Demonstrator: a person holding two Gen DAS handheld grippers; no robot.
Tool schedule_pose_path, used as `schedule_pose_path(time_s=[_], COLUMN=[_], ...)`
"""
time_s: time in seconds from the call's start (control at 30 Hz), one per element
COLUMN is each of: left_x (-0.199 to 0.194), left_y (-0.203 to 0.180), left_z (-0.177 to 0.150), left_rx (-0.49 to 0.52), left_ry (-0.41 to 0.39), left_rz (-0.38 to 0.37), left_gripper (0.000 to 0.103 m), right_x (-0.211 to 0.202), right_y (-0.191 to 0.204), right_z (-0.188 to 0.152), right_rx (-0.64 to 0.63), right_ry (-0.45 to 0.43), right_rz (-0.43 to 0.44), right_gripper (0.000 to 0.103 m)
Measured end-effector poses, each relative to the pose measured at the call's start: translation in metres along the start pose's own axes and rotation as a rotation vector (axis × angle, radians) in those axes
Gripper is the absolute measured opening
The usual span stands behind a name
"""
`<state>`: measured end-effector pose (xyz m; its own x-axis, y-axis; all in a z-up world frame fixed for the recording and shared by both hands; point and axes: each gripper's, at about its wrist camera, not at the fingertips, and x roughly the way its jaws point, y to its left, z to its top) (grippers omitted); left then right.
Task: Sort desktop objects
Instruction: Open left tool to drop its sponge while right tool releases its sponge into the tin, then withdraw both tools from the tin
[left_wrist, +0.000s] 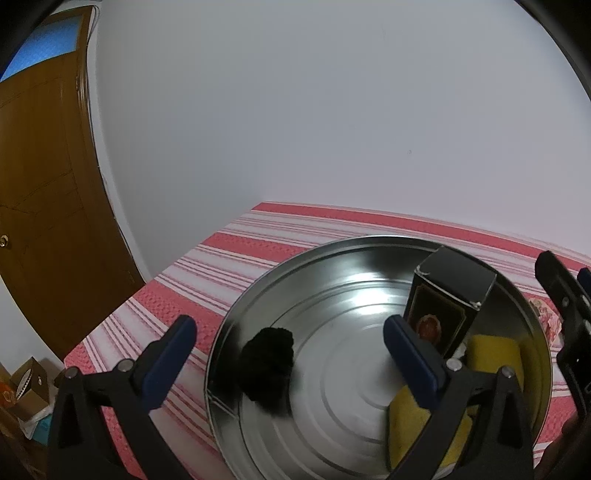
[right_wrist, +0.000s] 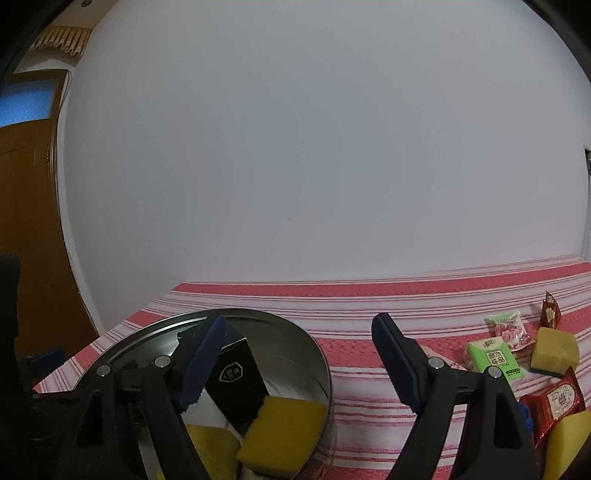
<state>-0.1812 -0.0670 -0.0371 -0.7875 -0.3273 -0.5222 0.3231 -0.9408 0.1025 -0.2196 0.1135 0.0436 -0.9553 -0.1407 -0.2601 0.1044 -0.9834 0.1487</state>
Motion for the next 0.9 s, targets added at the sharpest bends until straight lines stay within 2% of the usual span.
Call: schedule_pose_path(time_s=[0.3,0.43,0.9], left_x=[-0.001,-0.007,-0.024], left_y=[0.0,-0.004,-0.022], left_z=[-0.002,-0.002,-0.005], left_rx=[0.002,0.007,0.039], left_ry=[0.003,-0.002,-0.033], left_rz=[-0.004,-0.003,-0.03], left_gripper=[0.102,0.102,0.102], right_x=[-0.022,-0.032,-0.055], right_y=[0.016,0.011,-0.009], right_z=[0.001,0.001,0.006], right_rx=[-0.05,-0.047,-0.023], right_ry=[-0.038,-0.068,-0.079], right_rz=[-0.052,-0.085,-0.151], right_gripper=[0.083,0.083,0.083])
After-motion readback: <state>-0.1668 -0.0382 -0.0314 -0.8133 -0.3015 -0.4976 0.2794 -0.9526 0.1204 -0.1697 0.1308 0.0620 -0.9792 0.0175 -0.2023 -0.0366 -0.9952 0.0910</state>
